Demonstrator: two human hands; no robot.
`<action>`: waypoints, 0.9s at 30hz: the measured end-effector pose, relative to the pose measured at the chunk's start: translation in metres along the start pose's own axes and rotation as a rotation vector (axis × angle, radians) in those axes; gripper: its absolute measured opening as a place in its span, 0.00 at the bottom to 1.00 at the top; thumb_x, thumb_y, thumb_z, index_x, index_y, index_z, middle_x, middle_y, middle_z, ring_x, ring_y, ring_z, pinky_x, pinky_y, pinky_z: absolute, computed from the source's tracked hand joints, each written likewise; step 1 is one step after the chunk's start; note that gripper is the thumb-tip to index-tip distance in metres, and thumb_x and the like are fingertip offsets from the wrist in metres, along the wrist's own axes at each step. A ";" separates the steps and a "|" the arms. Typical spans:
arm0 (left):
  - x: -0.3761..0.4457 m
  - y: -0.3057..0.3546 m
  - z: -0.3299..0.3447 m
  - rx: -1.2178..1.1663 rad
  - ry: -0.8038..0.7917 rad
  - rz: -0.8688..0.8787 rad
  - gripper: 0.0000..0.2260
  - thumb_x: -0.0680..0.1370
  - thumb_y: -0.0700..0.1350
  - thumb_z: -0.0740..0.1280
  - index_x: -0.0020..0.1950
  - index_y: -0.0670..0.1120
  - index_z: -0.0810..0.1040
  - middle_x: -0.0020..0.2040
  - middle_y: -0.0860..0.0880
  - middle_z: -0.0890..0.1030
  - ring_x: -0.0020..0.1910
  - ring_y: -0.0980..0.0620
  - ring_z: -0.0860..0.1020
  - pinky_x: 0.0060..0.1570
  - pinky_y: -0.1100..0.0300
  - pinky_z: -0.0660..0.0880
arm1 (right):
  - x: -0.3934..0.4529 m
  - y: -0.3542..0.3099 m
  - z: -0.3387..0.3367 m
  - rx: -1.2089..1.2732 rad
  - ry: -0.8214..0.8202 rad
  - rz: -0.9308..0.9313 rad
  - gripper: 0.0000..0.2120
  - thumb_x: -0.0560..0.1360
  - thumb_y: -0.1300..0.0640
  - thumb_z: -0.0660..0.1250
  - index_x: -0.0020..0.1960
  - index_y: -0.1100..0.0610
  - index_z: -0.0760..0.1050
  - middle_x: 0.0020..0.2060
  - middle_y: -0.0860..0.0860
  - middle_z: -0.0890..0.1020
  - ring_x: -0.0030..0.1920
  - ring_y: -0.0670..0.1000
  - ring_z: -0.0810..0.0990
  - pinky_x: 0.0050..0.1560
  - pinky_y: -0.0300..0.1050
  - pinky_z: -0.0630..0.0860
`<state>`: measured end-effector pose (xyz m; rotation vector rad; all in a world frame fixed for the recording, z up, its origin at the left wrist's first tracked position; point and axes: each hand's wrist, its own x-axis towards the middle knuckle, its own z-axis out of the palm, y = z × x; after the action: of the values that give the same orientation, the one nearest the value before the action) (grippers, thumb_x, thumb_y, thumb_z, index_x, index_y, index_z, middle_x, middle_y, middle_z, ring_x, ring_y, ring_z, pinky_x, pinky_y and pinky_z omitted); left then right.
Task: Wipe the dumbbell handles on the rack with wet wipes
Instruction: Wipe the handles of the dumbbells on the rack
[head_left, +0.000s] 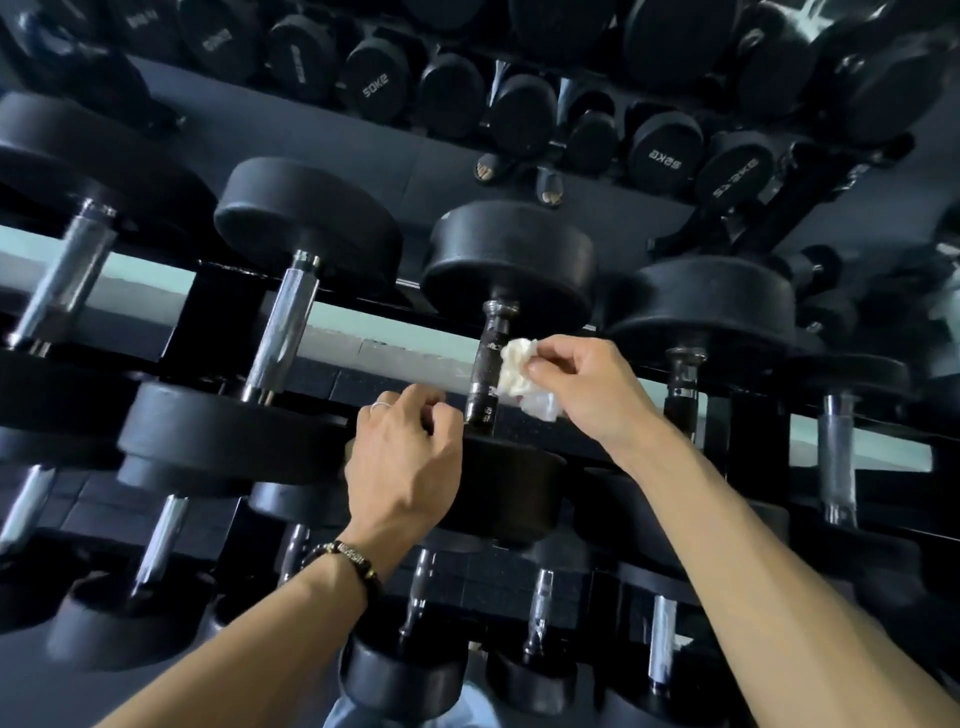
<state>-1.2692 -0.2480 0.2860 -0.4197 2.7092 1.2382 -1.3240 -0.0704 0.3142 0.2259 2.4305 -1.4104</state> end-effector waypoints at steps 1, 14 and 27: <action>0.003 -0.001 -0.003 -0.010 -0.054 -0.005 0.22 0.75 0.58 0.54 0.63 0.51 0.75 0.53 0.53 0.77 0.54 0.51 0.74 0.51 0.54 0.69 | -0.007 -0.009 -0.001 0.030 -0.003 -0.059 0.06 0.79 0.58 0.69 0.48 0.51 0.84 0.40 0.43 0.85 0.41 0.38 0.81 0.46 0.30 0.74; 0.050 0.012 -0.044 -0.513 -0.323 0.127 0.06 0.75 0.37 0.73 0.48 0.46 0.83 0.36 0.51 0.85 0.35 0.52 0.83 0.41 0.57 0.82 | -0.038 -0.019 0.034 -0.053 0.161 -0.246 0.16 0.72 0.61 0.76 0.57 0.49 0.80 0.52 0.42 0.83 0.54 0.43 0.81 0.53 0.39 0.80; 0.084 -0.019 -0.037 -0.156 -0.158 0.071 0.08 0.75 0.43 0.74 0.53 0.47 0.84 0.39 0.52 0.82 0.37 0.56 0.80 0.38 0.67 0.76 | -0.051 -0.004 0.062 -0.064 0.374 -0.066 0.15 0.78 0.58 0.67 0.64 0.53 0.78 0.56 0.41 0.81 0.59 0.41 0.78 0.65 0.44 0.74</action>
<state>-1.3438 -0.3045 0.2765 -0.2333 2.5257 1.4422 -1.2654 -0.1253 0.3069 0.4328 2.8009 -1.4213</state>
